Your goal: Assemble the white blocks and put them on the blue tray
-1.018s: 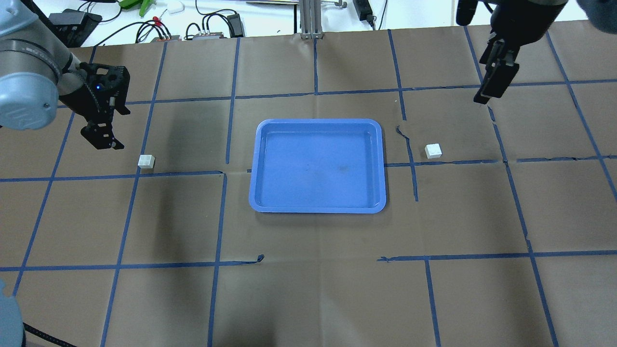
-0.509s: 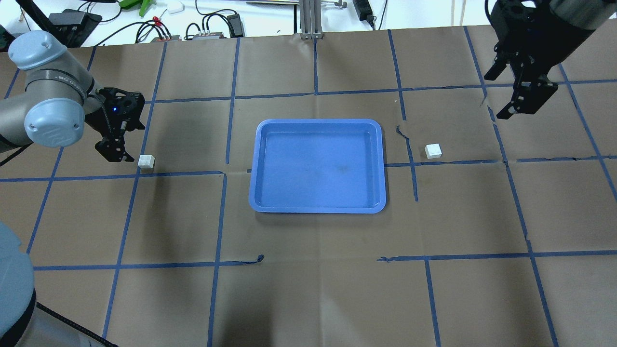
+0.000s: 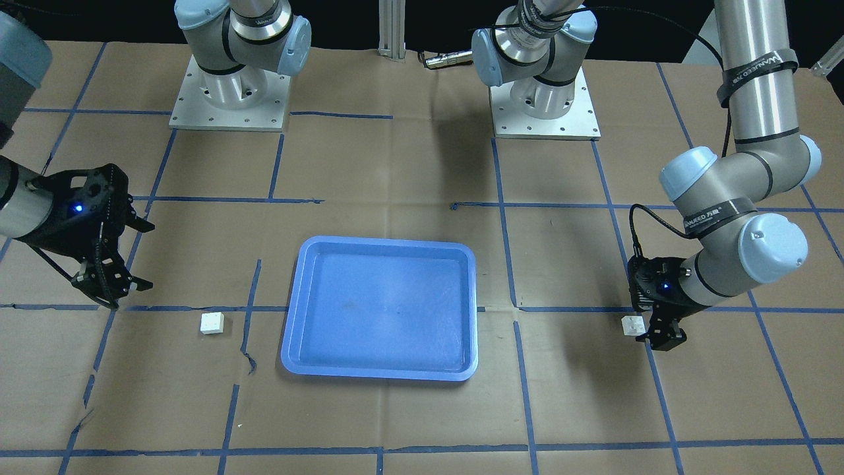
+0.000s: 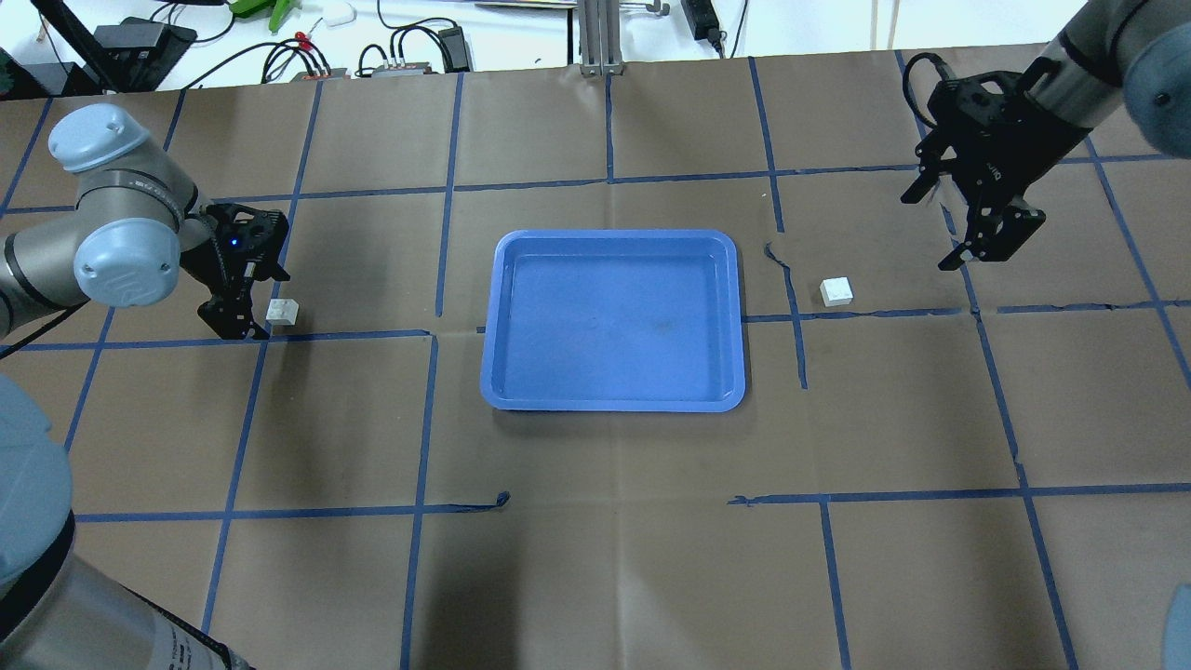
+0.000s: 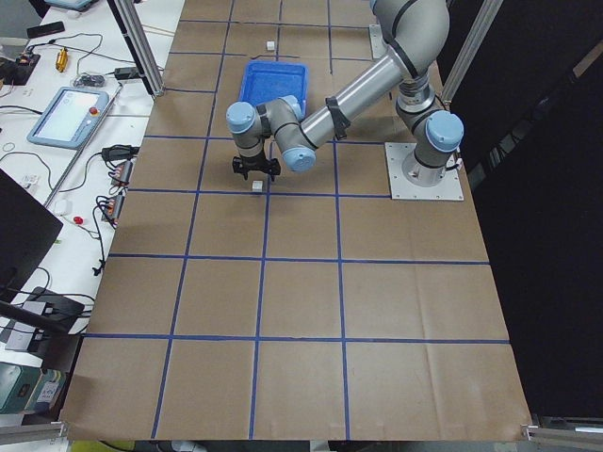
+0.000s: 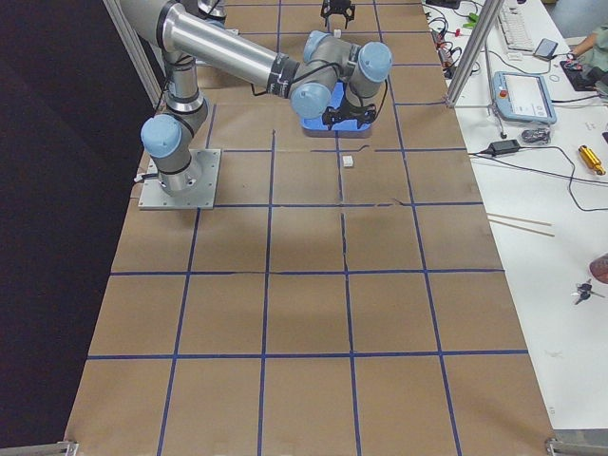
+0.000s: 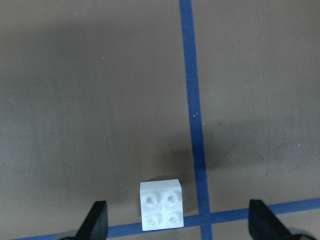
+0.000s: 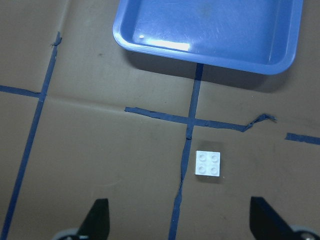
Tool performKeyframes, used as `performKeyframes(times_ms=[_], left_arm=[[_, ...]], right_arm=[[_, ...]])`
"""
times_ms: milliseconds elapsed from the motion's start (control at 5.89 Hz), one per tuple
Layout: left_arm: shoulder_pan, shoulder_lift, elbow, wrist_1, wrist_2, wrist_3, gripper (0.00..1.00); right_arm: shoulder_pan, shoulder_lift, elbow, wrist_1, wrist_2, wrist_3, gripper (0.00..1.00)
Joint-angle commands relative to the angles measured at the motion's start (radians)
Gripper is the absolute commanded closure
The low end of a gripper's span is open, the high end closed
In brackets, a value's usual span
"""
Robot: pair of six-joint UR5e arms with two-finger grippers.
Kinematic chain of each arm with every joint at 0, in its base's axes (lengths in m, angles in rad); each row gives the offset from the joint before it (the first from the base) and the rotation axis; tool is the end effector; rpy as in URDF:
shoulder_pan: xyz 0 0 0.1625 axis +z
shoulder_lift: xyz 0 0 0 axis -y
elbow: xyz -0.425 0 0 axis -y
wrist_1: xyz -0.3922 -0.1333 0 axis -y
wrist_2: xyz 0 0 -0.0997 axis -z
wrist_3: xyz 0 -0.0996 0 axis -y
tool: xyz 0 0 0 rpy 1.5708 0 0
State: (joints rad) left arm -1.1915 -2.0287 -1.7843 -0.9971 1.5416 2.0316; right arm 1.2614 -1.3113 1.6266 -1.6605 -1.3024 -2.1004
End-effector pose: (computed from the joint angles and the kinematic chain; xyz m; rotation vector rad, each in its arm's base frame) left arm 0.0899 -0.5934 0.1909 -2.2338 -2.0618 -0.0116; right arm -0.0177 -0.5798 0.3357 -2.1790 1.8005 -0.2418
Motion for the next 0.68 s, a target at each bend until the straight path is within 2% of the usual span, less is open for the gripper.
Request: performKeyframes(times_ms=[0,170,339,509], left_arm=[[0.003,-0.025,0.000,0.034,-0.006,0.001,0.02],[0.003,-0.033,-0.001,0.040,-0.008,0.002,0.03],[0.003,-0.031,-0.001,0.040,-0.008,-0.001,0.16],[0.003,-0.033,0.000,0.040,-0.006,-0.001,0.37]], right_arm=[[-0.019,0.096,0.007,-0.077,0.081,-0.035,0.00],[-0.045,0.146,0.007,-0.094,0.109,-0.036,0.00],[-0.049,0.188,0.009,-0.120,0.167,-0.062,0.00],[-0.050,0.229,0.009,-0.136,0.193,-0.064,0.00]])
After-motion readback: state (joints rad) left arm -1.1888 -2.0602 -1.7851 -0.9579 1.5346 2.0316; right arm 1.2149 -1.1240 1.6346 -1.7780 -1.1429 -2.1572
